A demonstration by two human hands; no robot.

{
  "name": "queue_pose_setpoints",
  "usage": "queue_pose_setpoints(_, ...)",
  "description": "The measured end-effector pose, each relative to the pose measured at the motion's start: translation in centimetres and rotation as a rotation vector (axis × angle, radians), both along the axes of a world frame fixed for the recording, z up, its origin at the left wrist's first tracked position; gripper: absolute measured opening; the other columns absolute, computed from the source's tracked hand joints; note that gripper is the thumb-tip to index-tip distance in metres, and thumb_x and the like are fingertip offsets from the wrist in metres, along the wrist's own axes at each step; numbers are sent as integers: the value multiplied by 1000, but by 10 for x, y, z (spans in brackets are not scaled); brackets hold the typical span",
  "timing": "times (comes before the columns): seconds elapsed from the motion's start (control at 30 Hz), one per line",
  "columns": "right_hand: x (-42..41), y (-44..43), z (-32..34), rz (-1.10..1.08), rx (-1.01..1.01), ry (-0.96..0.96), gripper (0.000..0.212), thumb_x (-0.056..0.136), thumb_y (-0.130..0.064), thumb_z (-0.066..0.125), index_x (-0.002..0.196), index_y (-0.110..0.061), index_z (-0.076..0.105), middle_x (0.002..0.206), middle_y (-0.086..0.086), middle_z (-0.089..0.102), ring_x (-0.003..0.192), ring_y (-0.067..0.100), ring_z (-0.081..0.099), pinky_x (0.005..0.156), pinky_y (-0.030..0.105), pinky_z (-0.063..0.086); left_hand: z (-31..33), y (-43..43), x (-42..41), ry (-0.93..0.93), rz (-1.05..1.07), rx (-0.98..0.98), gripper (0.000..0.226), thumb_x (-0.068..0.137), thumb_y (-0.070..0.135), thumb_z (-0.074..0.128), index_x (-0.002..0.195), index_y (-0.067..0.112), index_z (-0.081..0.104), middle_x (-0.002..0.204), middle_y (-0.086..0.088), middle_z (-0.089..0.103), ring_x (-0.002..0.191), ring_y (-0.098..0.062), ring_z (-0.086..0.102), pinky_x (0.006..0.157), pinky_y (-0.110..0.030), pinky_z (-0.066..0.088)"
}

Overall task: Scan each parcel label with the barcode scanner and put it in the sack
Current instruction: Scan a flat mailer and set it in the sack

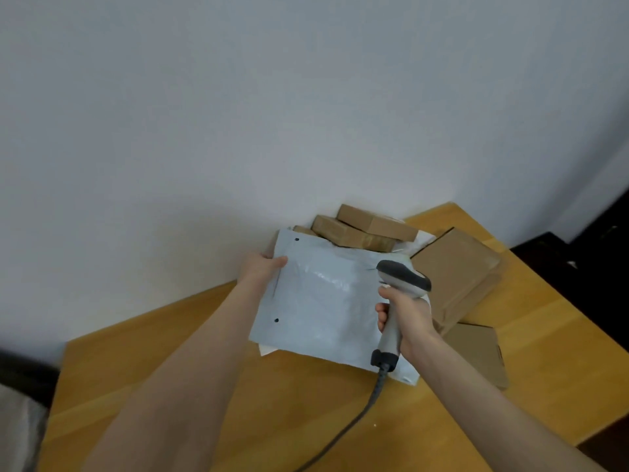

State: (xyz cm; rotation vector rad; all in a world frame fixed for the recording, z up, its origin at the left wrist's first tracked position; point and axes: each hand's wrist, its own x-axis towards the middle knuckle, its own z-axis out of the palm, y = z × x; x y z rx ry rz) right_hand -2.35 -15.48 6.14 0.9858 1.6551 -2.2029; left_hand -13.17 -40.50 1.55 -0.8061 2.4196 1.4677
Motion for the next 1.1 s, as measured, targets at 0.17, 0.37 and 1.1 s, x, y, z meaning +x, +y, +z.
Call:
queue_pose_setpoints(0.17, -1, -5, 16, 60, -44, 33, 6, 91, -6, 61, 84, -6, 60, 57, 9, 54, 47, 18, 46, 51, 29, 43, 49, 5, 25, 216, -65, 72, 22, 84, 24, 72, 100, 8, 70, 95, -3, 69, 91, -18, 64, 81, -30, 46)
queue_pose_setpoints(0.37, 19, -15, 38, 232, -133, 90, 4, 90, -8, 63, 87, -5, 63, 58, 8, 57, 47, 16, 49, 50, 27, 44, 120, 8, 91, 475, -89, -152, 13, 83, 10, 69, 96, 7, 72, 83, -6, 68, 76, -11, 60, 73, -29, 47)
queue_pose_setpoints(1.1, 102, -111, 9, 553, -123, -20, 9, 89, -9, 65, 82, -7, 59, 56, 4, 57, 46, 13, 50, 48, 26, 45, -33, -68, 312, -330, -270, -525, 37, 92, 4, 51, 121, 21, 67, 130, -1, 60, 116, -18, 57, 96, -29, 46)
